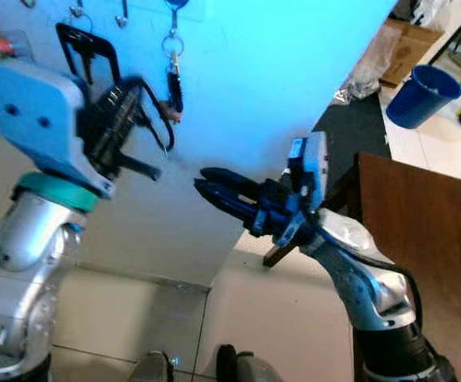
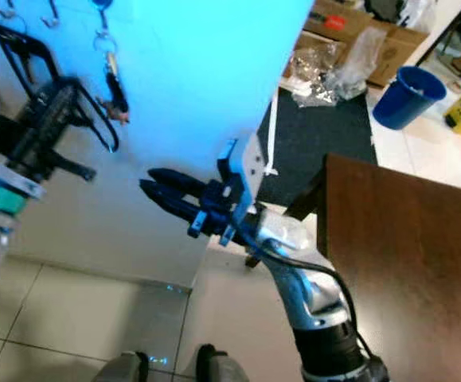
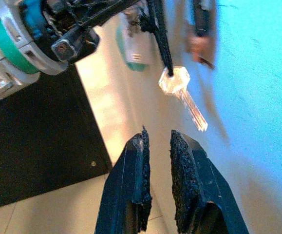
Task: Hang keys on a hook
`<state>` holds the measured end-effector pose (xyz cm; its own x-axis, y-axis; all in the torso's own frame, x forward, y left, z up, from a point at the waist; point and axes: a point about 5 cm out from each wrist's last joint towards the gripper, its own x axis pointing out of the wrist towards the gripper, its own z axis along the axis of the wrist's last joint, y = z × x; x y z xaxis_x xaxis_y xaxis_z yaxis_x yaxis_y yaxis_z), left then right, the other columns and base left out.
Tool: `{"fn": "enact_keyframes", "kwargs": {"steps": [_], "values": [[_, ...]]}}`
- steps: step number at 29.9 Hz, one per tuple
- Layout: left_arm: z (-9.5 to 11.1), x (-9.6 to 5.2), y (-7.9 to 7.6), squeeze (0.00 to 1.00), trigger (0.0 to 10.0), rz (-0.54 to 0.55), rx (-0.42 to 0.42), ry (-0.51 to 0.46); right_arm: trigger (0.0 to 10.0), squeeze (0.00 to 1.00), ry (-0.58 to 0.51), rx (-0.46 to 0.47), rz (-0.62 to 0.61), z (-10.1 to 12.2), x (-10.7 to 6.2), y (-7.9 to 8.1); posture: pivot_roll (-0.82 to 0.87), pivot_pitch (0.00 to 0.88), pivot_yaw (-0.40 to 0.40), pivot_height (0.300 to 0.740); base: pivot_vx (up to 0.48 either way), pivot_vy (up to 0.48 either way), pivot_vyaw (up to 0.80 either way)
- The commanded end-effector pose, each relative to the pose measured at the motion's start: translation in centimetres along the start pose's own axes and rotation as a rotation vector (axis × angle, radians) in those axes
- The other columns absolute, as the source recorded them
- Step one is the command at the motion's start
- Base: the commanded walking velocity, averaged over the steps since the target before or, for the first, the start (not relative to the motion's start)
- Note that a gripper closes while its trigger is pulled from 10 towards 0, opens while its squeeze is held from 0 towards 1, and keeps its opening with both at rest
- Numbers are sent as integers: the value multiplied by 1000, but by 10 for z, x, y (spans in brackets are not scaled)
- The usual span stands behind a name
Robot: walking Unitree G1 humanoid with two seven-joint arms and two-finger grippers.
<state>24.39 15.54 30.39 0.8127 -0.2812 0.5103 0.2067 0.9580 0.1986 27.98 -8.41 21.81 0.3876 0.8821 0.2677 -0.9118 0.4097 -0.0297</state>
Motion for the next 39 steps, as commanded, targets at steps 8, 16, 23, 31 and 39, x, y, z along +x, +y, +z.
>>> {"fn": "enact_keyframes", "kwargs": {"steps": [8,16,23,31,39], "values": [[29,8,11,0,4667,-11,47,-99,10000,0,38,2,-118,-13,-18,-4,78,161,-31,740,0,0,0],[44,14,19,0,10000,3,97,-149,10000,0,72,7,-125,-16,-20,-2,81,162,-33,740,0,0,0],[51,20,27,0,10000,-2,131,-160,10000,0,75,4,-132,-17,-19,-2,84,166,-29,740,0,0,0],[42,29,26,0,10000,-17,148,-118,10000,0,76,-5,-133,-17,-18,-2,78,163,-24,740,0,0,0],[32,32,24,0,10000,-26,148,-79,10000,0,79,-11,-143,-17,-19,-3,77,160,-18,740,0,0,0]]}}
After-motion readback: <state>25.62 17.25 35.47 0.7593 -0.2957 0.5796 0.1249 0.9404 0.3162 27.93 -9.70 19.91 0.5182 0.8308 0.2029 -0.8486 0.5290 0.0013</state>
